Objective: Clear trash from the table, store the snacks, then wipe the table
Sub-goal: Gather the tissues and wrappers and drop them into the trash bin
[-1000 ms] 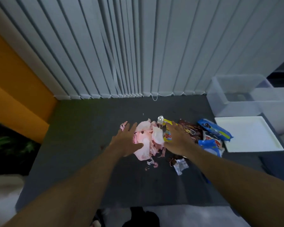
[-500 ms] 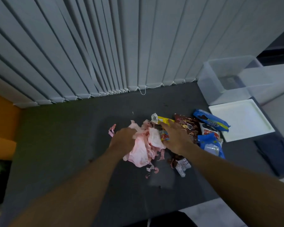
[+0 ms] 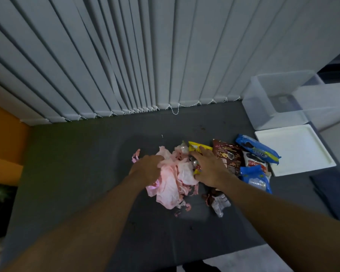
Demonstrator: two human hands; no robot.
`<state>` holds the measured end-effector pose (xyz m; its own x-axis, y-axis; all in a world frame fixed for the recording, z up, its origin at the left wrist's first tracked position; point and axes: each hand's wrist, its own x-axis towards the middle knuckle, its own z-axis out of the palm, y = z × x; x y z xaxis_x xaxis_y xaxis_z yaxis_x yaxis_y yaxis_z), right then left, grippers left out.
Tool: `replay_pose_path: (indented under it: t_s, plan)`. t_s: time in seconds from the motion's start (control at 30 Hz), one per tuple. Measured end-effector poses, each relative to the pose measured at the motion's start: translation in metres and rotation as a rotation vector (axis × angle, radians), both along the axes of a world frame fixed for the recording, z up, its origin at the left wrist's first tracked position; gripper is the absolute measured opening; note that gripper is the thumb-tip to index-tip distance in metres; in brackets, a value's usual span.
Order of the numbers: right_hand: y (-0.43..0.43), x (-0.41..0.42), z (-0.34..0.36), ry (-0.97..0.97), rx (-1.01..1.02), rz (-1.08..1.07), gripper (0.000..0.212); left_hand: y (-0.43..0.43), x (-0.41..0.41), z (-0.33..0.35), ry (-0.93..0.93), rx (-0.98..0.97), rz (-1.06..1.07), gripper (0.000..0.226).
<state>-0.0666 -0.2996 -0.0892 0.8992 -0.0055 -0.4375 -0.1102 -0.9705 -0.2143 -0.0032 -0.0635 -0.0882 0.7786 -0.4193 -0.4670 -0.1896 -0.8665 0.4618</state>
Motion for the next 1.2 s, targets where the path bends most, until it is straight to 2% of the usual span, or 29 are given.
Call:
replay_pose_path:
  t_s: [0.1,0.17,0.23,0.3,0.37,0.47,0.53,0.77,0.93,1.0,1.1,1.2]
  plan:
    - [-0.001,0.001,-0.004,0.0,-0.01,0.003,0.076,0.006,-0.001,-0.002,0.068,0.031,-0.017,0.065]
    - [-0.001,0.0,-0.006,-0.045,0.018,-0.035,0.059,0.006,-0.005,-0.003,0.105,0.029,-0.022,0.076]
    - [0.001,-0.001,-0.006,-0.075,0.047,-0.078,0.041,0.005,-0.009,-0.001,0.13,0.005,-0.014,0.079]
    - [0.001,0.0,-0.004,-0.077,0.053,-0.113,0.034,0.004,-0.012,0.001,0.111,0.023,-0.04,0.074]
    - [0.0,0.002,0.0,-0.1,0.073,-0.137,0.035,0.004,-0.013,0.001,0.085,0.065,-0.073,0.072]
    - [0.0,0.005,0.01,-0.17,0.159,-0.158,0.036,0.001,-0.013,-0.001,0.026,0.116,-0.065,0.032]
    - [0.0,0.008,0.018,-0.234,0.203,-0.143,0.039,-0.002,-0.013,0.0,0.002,0.114,-0.017,0.021]
    - [0.005,0.027,0.039,-0.441,0.264,-0.172,0.035,-0.006,0.0,0.023,-0.099,-0.002,0.059,0.046]
    - [0.003,0.035,0.052,-0.47,0.21,-0.181,0.037,-0.008,0.008,0.038,-0.108,-0.128,0.103,0.022]
    - [0.001,0.035,0.055,-0.445,0.175,-0.222,0.039,-0.01,0.008,0.04,-0.113,-0.174,0.138,0.023]
    - [-0.005,0.029,0.051,-0.43,0.126,-0.259,0.043,-0.013,0.008,0.036,-0.092,-0.196,0.138,0.042]
    - [-0.012,0.021,0.044,-0.394,0.098,-0.268,0.045,-0.018,0.004,0.028,-0.029,-0.135,0.103,0.066]
